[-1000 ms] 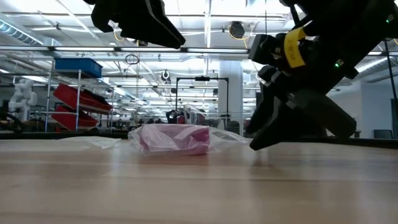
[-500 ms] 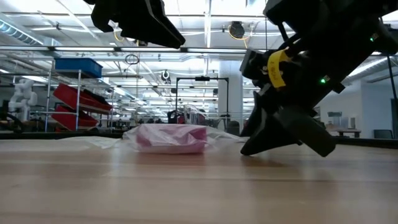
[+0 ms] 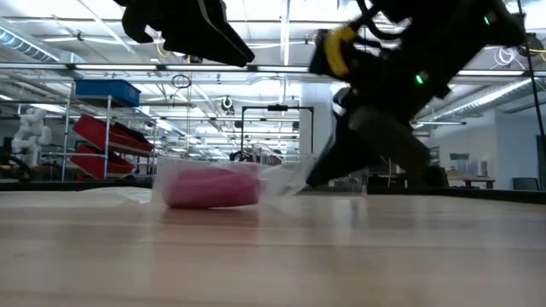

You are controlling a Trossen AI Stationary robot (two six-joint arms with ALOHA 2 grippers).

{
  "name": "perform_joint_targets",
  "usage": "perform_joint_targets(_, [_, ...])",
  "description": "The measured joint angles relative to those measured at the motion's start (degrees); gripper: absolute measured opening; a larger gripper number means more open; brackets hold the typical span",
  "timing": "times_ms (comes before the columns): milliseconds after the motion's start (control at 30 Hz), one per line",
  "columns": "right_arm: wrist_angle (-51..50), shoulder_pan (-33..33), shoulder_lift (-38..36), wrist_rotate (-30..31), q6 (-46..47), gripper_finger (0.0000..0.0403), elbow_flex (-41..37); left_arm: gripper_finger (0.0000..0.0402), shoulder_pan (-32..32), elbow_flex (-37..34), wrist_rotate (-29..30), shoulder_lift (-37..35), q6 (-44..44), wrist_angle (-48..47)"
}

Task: Roll bandage
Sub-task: Close the zip bag

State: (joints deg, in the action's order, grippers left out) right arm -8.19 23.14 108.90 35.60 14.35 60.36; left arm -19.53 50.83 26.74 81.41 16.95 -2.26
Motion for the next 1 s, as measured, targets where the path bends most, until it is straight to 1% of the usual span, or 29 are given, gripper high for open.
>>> perform_joint_targets(133, [-8.3, -0.8, 0.0, -2.0, 5.1, 0.0001, 6.9, 0.0253, 0.0, 0.0, -6.3, 0.0, 0.0, 0.0])
perform_joint_targets(200, [-12.2, -1.2, 0.0, -2.9, 7.0, 0.0001, 10.4, 0.0253, 0.0, 0.0, -8.4, 0.0, 0.0, 0.1])
perform_joint_targets(300, [-15.3, -1.8, -0.1, -4.1, 7.5, 0.0, 14.3, 0.0253, -0.1, 0.0, -8.9, 0.0, 0.0, 0.0])
perform_joint_targets(433, [-17.0, -2.8, -0.1, -6.1, 7.4, 0.0, 17.2, 0.0253, -0.1, 0.0, -8.9, 0.0, 0.0, 0.0])
perform_joint_targets(567, [-17.0, -4.2, -0.1, -8.8, 6.4, 0.0, 18.0, 0.0253, -0.1, 0.0, -8.9, 0.0, 0.0, -0.2])
perform_joint_targets(667, [-19.4, -4.6, -0.1, -8.9, 1.4, 0.0, 18.0, 0.0253, -0.2, 0.0, -8.9, 0.0, 0.0, -0.5])
perform_joint_targets(767, [-21.7, -3.3, 0.1, -8.9, -3.3, 0.0003, 17.4, 0.0253, -0.2, 0.0, -8.8, 0.0, 0.0, -1.0])
perform_joint_targets(867, [-19.1, -0.7, 1.0, -8.9, -4.6, 0.0023, 15.3, 0.0253, -0.2, 0.0, -8.7, 0.0, 0.0, -1.9])
perform_joint_targets(1000, [-13.9, 2.9, 4.3, -8.3, -2.7, 0.007, 13.3, 0.0253, -0.2, 0.0, -8.6, 0.0, 0.0, -1.8])
